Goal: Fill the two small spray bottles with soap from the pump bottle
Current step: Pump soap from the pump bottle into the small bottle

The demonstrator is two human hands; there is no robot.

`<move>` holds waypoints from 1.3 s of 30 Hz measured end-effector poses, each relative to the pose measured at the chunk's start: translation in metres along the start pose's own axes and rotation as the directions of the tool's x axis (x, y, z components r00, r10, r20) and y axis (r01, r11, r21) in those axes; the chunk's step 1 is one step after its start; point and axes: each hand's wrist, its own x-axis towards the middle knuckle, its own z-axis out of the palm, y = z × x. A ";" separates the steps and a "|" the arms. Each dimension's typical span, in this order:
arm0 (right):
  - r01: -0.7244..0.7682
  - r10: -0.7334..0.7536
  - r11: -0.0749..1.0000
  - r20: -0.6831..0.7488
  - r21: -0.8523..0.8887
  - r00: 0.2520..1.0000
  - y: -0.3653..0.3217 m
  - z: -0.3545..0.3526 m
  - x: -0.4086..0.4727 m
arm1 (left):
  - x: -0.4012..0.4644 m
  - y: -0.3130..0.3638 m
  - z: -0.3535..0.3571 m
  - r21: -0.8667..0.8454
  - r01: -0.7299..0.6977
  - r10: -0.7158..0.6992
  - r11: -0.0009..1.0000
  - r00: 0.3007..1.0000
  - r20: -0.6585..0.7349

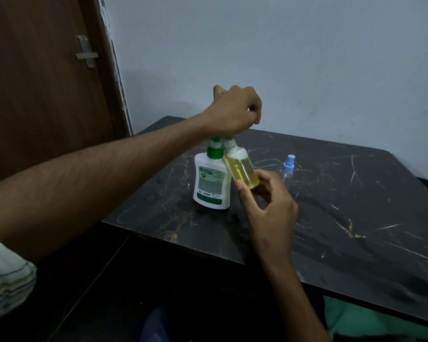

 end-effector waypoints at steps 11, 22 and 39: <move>-0.004 0.004 1.000 -0.001 -0.011 1.000 0.000 0.001 0.000 | -0.002 0.000 0.001 0.003 -0.013 0.013 1.000 1.000 0.005; 0.013 -0.012 1.000 0.038 -0.029 0.999 0.000 -0.001 0.002 | 0.001 -0.001 -0.002 -0.021 0.009 -0.009 1.000 1.000 0.008; -0.012 0.017 0.997 0.052 -0.077 0.999 0.002 0.001 0.003 | 0.010 -0.004 -0.009 -0.021 0.078 -0.079 0.997 0.997 -0.011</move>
